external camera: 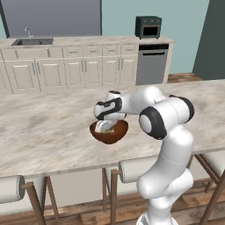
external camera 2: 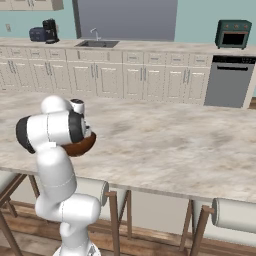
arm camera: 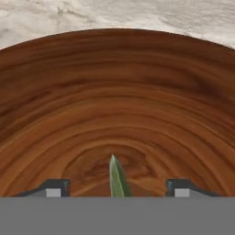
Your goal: There is a bowl on the dining counter. Grab a lemon wedge from the fridge and place it in the bowl. Then get the liquor bottle and glass cup from the cabinet and place them next to the bowl.
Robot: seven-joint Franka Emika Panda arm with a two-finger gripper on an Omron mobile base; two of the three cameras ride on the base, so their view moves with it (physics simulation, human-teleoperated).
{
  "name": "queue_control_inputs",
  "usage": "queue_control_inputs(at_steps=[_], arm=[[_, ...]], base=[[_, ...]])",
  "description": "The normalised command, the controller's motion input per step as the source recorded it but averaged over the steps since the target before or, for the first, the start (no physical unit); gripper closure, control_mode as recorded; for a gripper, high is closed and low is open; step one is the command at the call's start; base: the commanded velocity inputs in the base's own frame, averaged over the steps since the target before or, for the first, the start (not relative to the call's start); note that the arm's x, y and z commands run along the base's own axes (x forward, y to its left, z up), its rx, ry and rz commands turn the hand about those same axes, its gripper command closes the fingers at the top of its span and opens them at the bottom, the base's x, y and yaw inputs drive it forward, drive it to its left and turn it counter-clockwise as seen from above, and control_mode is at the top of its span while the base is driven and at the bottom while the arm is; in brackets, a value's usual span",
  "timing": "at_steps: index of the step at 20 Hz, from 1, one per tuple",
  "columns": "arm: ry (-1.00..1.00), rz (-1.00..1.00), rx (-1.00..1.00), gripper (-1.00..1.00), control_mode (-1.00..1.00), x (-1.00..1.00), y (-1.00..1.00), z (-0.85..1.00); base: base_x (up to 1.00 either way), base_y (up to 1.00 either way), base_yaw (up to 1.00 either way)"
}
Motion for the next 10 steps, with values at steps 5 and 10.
queue_control_inputs(at_steps=[5,10], arm=[[-0.15,0.0,0.0,-1.0,-1.0,-0.28,-0.08,0.15],[-0.15,0.0,0.0,-1.0,-1.0,-0.31,-0.08,0.24]], base=[[0.0,0.0,0.0],[0.0,0.0,0.0]])
